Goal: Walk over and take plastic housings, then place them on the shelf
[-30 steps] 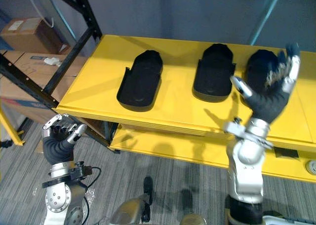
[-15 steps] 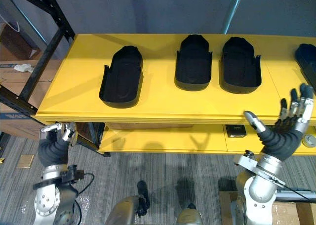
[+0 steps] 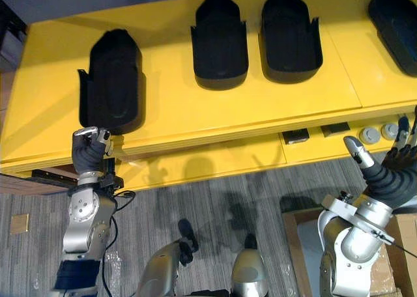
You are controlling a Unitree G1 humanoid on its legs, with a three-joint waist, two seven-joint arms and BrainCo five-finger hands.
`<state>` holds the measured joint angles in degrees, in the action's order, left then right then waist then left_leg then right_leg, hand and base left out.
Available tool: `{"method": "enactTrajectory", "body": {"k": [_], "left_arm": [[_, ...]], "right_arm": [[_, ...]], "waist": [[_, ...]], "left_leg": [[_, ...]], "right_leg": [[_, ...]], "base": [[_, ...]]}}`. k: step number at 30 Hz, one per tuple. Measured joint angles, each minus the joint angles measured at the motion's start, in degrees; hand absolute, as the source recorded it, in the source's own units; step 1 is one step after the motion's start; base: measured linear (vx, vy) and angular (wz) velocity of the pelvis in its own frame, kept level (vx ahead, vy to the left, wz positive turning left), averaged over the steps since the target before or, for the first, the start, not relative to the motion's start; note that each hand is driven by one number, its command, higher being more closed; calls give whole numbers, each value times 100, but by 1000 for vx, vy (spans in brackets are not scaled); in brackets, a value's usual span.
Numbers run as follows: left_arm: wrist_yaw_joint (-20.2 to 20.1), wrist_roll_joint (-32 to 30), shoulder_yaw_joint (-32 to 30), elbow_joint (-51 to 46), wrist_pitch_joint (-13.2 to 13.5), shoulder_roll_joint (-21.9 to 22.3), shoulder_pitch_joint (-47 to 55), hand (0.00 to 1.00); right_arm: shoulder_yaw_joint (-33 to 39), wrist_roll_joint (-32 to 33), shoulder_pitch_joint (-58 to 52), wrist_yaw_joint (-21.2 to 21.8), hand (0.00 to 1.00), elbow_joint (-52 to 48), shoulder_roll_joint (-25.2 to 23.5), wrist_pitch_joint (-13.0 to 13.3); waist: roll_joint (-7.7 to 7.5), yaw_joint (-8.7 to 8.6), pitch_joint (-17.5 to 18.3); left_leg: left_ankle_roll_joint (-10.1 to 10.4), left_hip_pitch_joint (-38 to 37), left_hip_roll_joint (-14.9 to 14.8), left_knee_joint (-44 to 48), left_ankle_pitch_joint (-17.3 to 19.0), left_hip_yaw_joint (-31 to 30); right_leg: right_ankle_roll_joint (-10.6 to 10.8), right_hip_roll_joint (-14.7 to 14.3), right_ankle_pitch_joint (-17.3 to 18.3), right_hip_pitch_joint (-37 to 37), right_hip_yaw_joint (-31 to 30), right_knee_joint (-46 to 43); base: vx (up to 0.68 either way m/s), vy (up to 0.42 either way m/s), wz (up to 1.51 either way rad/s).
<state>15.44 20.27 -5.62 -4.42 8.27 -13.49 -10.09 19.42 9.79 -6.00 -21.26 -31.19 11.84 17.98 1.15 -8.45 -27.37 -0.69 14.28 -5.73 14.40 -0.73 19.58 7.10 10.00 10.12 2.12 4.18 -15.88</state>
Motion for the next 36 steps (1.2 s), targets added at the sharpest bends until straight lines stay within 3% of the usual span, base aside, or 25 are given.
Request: {"method": "enactTrajectory", "body": {"k": [8, 11, 19, 23, 29, 33, 36], "left_arm": [[234, -19, -25, 360, 338, -150, -421, 100], [249, -21, -38, 475, 446, -185, -513, 100], [450, 47, -68, 781, 1043, -217, -721, 100], [459, 229, -72, 558, 1052, -233, -952, 100], [366, 228, -62, -1286, 1074, -22, -155, 100], [193, 240, -42, -1559, 1029, 235, 282, 100], [243, 247, -78, -1577, 825, 267, 542, 100]], "right_arm": [[11, -154, 178, 13, 0, 294, 174, 149], [14, -167, 178, 13, 0, 298, 177, 193], [8, -163, 240, 209, 0, 305, 184, 202], [8, -163, 109, 338, 0, 229, 169, 316], [9, -270, -136, 371, 0, -137, -40, 371], [13, -279, -281, 363, 0, -199, -119, 368], [17, -284, -264, 360, 0, -211, -118, 337]], "waist": [[133, 0, -216], [146, -23, -221], [144, -3, -223], [134, -32, -229], [132, -35, -231], [139, -12, -235], [150, 2, -241]], "left_leg": [[22, 399, -69, 491, 129, 8], [36, 491, -73, 517, 120, -4], [86, 589, -73, 497, 84, 191], [70, 590, -84, 513, 95, 232], [31, 598, -113, 622, 128, 258], [40, 570, -82, 621, 134, 118], [60, 569, -41, 617, 155, 106]], "right_leg": [[21, 43, 558, 786, -262, -1142], [-7, 54, 651, 927, -271, -1307], [-1, 93, 714, 1304, -481, -1618], [23, 94, 704, 1327, -508, -1649], [80, 88, 738, 1324, -533, -1681], [64, 104, 775, 1176, -390, -1632], [59, 140, 817, 1177, -374, -1670]], "base": [[-83, -23, -3], [-54, -23, 2], [-24, 2, -8], [14, 6, -5], [56, -7, -2], [32, -7, 18], [-10, 3, 4]]}}
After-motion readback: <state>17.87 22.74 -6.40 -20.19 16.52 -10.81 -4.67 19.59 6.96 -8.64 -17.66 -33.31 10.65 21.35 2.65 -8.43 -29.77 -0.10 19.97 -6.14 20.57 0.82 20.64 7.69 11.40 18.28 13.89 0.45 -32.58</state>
